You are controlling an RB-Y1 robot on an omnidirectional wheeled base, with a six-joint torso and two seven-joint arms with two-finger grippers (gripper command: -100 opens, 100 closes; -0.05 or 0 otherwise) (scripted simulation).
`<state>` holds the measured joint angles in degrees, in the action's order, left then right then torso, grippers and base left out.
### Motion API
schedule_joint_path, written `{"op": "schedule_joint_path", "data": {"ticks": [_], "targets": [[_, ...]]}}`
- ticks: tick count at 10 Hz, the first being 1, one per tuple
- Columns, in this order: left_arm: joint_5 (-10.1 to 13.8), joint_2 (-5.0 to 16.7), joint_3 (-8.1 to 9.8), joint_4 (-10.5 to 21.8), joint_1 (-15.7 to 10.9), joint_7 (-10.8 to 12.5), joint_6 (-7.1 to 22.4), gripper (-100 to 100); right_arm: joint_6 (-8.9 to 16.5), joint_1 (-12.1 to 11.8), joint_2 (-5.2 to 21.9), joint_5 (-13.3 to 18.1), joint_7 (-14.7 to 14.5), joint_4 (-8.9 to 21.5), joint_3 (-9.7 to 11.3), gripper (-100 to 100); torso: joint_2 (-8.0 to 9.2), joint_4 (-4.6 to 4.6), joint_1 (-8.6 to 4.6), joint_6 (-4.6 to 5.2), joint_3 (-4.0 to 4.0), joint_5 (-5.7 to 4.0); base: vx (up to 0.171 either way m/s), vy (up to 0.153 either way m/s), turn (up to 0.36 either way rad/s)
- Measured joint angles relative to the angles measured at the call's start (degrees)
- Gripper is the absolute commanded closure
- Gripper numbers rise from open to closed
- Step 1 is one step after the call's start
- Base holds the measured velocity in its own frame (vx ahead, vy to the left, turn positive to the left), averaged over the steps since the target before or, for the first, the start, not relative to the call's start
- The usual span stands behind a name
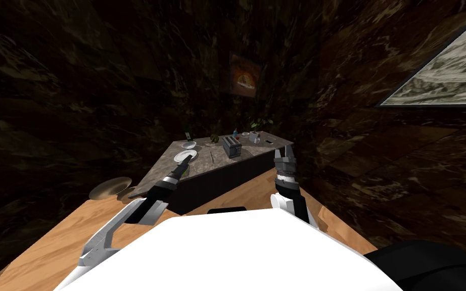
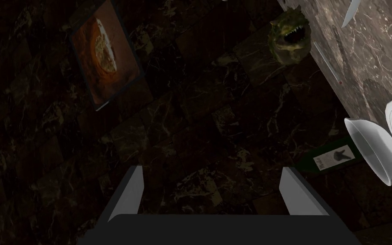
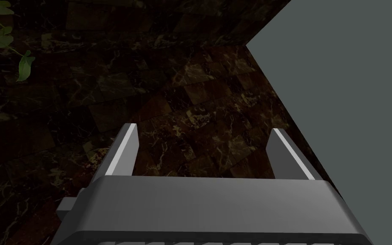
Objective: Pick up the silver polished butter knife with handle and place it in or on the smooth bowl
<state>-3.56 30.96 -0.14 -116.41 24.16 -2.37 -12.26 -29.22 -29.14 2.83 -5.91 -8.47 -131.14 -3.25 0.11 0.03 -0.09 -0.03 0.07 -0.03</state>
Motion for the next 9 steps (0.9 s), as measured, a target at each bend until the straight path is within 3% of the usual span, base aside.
{"op": "schedule_joint_path", "data": {"ticks": [3, 5, 9], "targets": [[0.5, 4.8, -0.73, 2.4, -0.1, -1.1, 3.1, -100, 0.0, 0.0, 0.0, 0.0, 0.0, 0.0, 0.0, 0, -0.05, -0.01, -0.17, -0.01, -0.03, -0.04, -0.003, -0.096, -0.130], [1.2, 9.2, -1.30, 4.2, -1.0, -1.5, 6.5, -100, 0.0, 0.0, 0.0, 0.0, 0.0, 0.0, 0.0, 0, -0.09, -0.02, -0.28, 0.03, -0.06, -0.06, 0.007, -0.106, -0.141], [1.2, 14.5, -3.13, 8.4, -1.6, -2.9, 10.7, -100, 0.0, 0.0, 0.0, 0.0, 0.0, 0.0, 0.0, 0, -0.21, -0.05, -0.15, -0.03, -0.13, -0.04, 0.042, -0.089, -0.121]]}}
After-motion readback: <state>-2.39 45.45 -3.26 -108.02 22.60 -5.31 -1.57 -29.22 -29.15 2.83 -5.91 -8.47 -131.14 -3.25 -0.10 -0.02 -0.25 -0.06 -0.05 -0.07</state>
